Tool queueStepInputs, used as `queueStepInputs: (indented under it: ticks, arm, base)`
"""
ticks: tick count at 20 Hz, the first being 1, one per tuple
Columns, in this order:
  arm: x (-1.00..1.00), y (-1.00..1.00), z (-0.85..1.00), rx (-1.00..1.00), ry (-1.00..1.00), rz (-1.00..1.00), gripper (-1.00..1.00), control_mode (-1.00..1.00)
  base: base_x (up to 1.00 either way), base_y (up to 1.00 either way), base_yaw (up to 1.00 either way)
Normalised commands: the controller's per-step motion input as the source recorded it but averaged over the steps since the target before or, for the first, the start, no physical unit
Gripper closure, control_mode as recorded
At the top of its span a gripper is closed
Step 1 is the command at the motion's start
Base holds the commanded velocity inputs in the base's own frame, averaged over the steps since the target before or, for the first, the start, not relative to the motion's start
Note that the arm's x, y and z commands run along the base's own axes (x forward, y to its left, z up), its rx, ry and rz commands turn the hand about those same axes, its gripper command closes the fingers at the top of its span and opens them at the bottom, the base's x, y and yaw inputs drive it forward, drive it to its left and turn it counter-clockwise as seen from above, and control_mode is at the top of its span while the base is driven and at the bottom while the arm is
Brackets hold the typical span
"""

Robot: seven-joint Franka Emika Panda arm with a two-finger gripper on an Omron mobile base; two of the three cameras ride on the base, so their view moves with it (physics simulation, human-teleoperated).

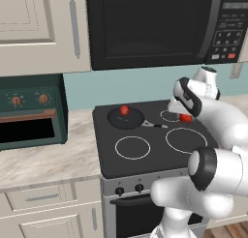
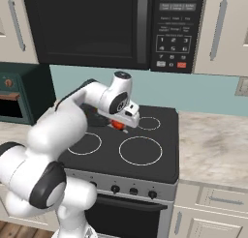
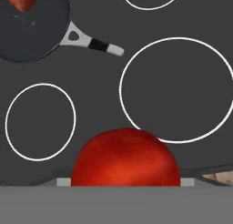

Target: Place the pan on the rear left burner on the stove. Then place the tomato and the onion in the pan and turn on the rear left burner.

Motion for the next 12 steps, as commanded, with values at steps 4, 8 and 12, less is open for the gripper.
queueStepInputs:
  ticks: [4, 8, 12]
  arm:
    - [0.37, 0.60, 0.10, -0.04, -0.04, 0.00, 1.00, -1.00]
    - [0.42, 0.48, 0.04, -0.04, -0.04, 0.00, 1.00, -1.00]
    - [0.35, 0.35, 0.00, -0.04, -0.05, 0.00, 1.00, -1.00]
  base:
    - [0.00, 0.00, 0.00]
    - [0.00, 0.00, 0.00]
    - [0.00, 0.00, 0.00]
